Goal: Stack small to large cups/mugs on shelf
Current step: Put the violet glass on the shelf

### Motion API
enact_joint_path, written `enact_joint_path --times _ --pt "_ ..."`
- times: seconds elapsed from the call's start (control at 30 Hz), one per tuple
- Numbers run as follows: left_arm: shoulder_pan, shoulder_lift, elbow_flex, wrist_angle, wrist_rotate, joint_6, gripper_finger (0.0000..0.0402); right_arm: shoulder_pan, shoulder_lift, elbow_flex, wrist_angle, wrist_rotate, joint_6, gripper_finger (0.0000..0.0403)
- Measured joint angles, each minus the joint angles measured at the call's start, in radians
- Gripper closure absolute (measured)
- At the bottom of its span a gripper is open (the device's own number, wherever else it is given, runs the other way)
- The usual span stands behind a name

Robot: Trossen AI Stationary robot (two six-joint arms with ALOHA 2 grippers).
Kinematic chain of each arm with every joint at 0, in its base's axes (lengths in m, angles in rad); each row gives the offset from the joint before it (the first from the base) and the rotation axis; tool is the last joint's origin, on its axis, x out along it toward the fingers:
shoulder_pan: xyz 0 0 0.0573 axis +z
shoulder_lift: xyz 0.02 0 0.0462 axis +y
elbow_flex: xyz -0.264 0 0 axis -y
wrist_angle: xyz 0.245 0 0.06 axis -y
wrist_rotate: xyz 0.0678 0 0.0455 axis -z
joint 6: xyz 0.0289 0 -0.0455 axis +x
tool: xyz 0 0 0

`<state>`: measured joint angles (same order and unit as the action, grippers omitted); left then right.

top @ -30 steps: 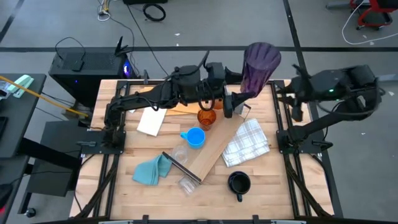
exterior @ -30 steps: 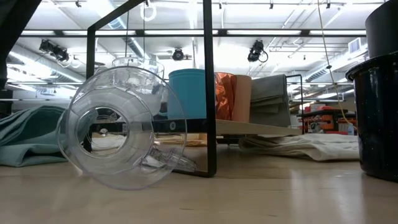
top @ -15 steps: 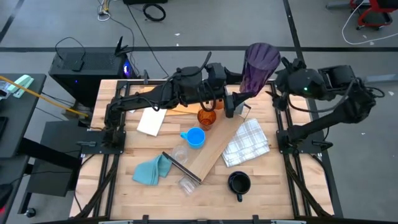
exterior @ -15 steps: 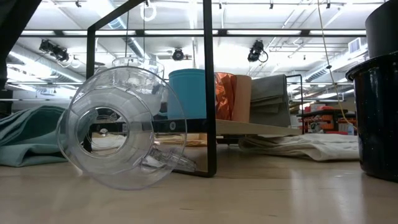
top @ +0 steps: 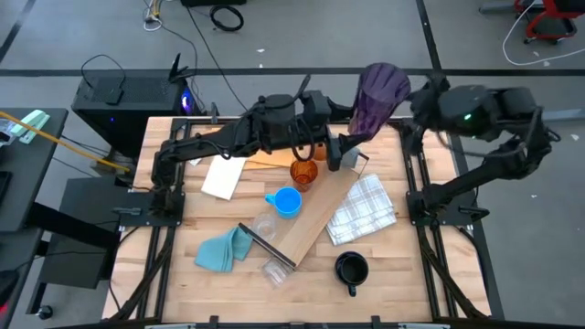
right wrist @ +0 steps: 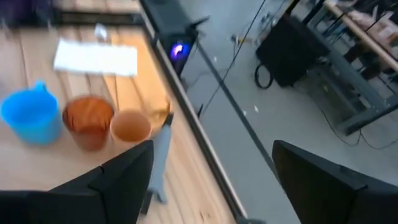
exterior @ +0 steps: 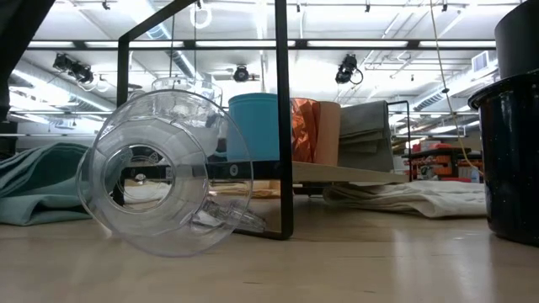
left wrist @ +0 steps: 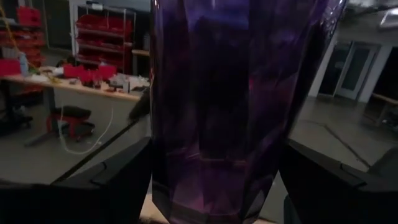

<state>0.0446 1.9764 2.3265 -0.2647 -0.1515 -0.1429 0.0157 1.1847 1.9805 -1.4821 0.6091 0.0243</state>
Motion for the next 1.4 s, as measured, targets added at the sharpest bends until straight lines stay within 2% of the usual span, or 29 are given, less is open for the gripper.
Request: enact_joint_path --times 0.13,0.33,0.43,0.6,0.83,1.17,1.4 --pt "0.015 -0.033 0.000 -0.030 -0.002 0.019 0.0082 0.001 0.042 0.154 0.031 -0.007 0.005 0.0062" --pt "0.032 -0.055 0.001 -0.036 -0.002 0.019 0.0082 0.001 0.083 0.297 0.141 -0.161 -0.003 0.0064" --pt "0.033 -0.055 0.001 -0.055 -0.002 0.019 0.0082 0.016 0.090 0.303 0.201 -0.230 -0.104 0.0062" --pt "0.032 -0.055 0.001 -0.071 -0.002 0.019 0.0082 0.047 0.116 0.302 0.231 -0.241 -0.211 0.0044" --pt "0.025 -0.055 0.001 -0.065 -0.002 0.024 0.0082 0.039 0.156 0.302 0.252 -0.206 -0.205 0.0006" --pt "0.024 -0.057 0.001 -0.068 -0.002 0.024 0.0082 0.039 0.164 0.302 0.283 -0.226 -0.187 0.0004" --pt "0.024 -0.057 0.001 -0.086 0.005 0.035 0.0082 0.039 0.159 0.327 0.342 -0.302 -0.140 0.0004"
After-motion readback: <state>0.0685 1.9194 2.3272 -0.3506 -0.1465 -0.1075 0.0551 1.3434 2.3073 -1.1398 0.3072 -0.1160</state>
